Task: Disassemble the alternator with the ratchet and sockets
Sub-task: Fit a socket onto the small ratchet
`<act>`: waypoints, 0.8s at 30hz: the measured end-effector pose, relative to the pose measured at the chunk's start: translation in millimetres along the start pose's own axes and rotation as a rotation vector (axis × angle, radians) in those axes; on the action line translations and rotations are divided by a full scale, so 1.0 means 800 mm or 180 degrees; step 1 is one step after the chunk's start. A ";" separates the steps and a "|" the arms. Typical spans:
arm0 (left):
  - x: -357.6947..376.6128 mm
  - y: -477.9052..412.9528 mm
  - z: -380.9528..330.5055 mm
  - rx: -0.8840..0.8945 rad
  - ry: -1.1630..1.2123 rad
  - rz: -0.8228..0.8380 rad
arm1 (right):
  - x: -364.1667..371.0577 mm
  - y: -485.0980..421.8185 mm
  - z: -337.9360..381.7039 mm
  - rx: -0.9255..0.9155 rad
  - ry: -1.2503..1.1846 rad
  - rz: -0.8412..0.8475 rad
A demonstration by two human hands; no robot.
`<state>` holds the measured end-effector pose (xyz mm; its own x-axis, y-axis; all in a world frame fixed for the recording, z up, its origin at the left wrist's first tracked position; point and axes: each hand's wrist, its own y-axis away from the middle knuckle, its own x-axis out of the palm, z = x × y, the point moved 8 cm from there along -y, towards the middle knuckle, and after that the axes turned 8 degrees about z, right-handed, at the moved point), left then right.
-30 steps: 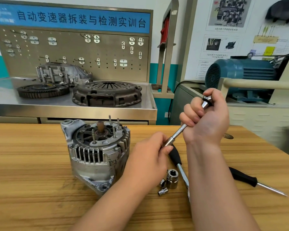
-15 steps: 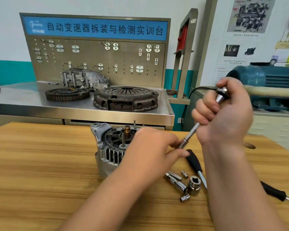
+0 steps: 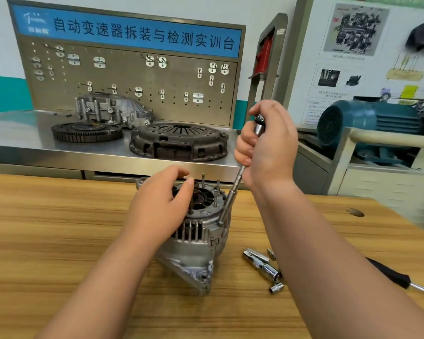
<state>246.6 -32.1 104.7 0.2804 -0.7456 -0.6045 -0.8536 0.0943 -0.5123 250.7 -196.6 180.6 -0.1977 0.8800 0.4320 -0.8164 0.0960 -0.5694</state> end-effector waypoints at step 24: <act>0.006 0.015 -0.002 0.0350 -0.0096 -0.0649 | 0.060 0.003 -0.037 0.0728 -0.0351 0.1435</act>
<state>237.1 -36.0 96.5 0.4565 -0.7367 -0.4988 -0.7255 0.0163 -0.6880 255.5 -140.6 179.6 -0.6033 0.7549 0.2572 -0.7322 -0.3964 -0.5538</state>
